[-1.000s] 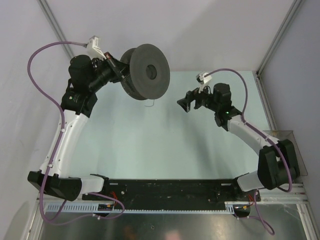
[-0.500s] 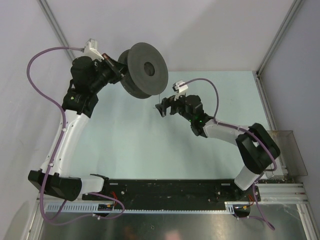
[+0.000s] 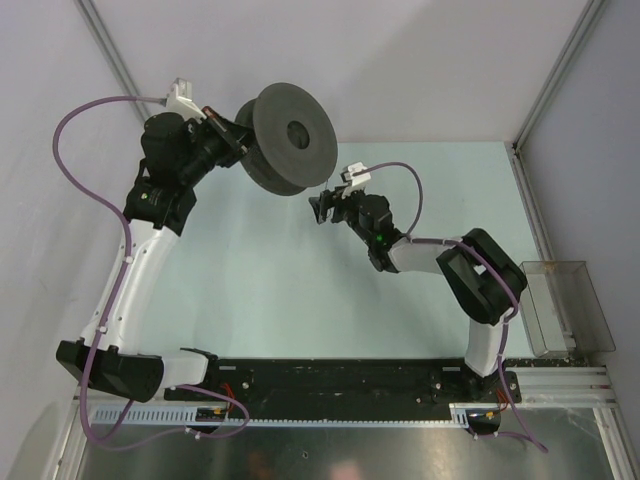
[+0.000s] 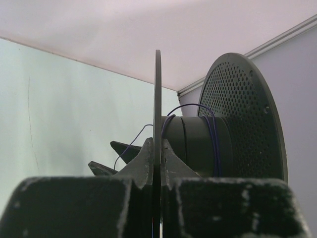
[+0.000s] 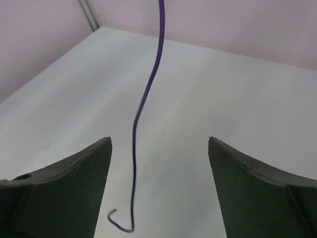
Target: Wrap the cables
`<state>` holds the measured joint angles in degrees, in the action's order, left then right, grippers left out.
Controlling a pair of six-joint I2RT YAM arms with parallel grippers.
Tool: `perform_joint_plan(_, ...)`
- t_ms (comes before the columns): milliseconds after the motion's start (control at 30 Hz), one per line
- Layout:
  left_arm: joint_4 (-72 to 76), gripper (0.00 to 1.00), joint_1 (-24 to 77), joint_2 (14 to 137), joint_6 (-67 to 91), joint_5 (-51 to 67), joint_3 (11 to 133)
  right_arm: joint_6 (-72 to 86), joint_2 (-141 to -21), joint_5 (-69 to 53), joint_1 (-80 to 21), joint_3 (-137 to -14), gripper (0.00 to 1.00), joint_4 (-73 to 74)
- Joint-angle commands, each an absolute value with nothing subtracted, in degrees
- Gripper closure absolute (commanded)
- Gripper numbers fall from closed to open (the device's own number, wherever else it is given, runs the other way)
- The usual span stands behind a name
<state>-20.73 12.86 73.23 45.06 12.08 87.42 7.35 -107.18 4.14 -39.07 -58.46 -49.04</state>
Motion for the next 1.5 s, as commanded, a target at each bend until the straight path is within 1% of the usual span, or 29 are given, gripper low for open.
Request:
perform_joint_plan(0,-15.6,1.0,12.3,72.3,47.7,11.1,88.5,8.7,-108.7,5.0,-39.3,-61.1,0.28,-52.9)
perform_joint_plan(200,-15.7,1.0,11.5,72.8,47.9,8.1,89.9,8.1,-109.4,2.5,-39.4,-61.0,0.7,-49.0)
perform_joint_plan(300,-16.1,1.0,10.3,73.3,48.6,6.3,90.5,7.6,-108.6,0.2,-40.1,-60.4,0.84,-47.3)
perform_joint_plan(333,-16.2,1.0,9.9,73.6,49.0,6.2,90.6,7.1,-108.3,-0.8,-40.4,-60.2,0.92,-47.0)
perform_joint_plan(367,-16.3,1.0,9.6,73.8,49.3,6.1,90.8,6.6,-107.9,-1.6,-40.7,-59.8,0.96,-46.8)
perform_joint_plan(400,-16.3,1.0,9.4,74.0,49.4,6.0,90.8,6.3,-107.4,-2.3,-41.0,-59.4,0.98,-46.5)
perform_joint_plan(500,-16.4,1.0,9.1,74.5,48.6,4.6,90.5,3.7,-104.7,-5.8,-41.7,-58.9,1.0,-43.2)
perform_joint_plan(600,-16.4,1.0,9.3,74.9,45.9,1.8,89.2,-3.1,-99.2,-12.4,-43.0,-57.2,1.0,-37.7)
perform_joint_plan(767,-16.4,1.0,13.2,76.8,33.5,-6.9,86.6,-16.1,-87.7,-25.5,-44.5,-55.7,1.0,-23.9)
perform_joint_plan(867,-16.4,1.0,17.1,78.1,24.6,-12.0,84.5,-23.8,-81.5,-27.9,-45.2,-55.6,1.0,-18.0)
perform_joint_plan(1000,-16.3,1.0,21.3,79.9,15.8,-14.5,81.2,-32.3,-75.0,-28.1,-46.0,-56.1,1.0,-12.6)
perform_joint_plan(1133,-16.3,1.0,25.2,81.0,8.8,-12.6,79.1,-37.8,-72.3,-25.7,-46.2,-58.1,1.0,-10.8)
perform_joint_plan(1267,-16.3,1.0,29.5,80.9,2.2,-10.4,76.5,-41.5,-72.2,-22.3,-46.0,-61.2,1.0,-12.2)
perform_joint_plan(1333,-16.4,1.0,30.3,80.1,-0.2,-6.7,74.8,-42.5,-72.9,-21.3,-45.0,-63.5,1.0,-12.9)
perform_joint_plan(1467,-16.3,1.0,30.5,76.7,-4.7,4.4,70.9,-43.6,-74.9,-21.7,-41.2,-67.7,1.0,-12.9)
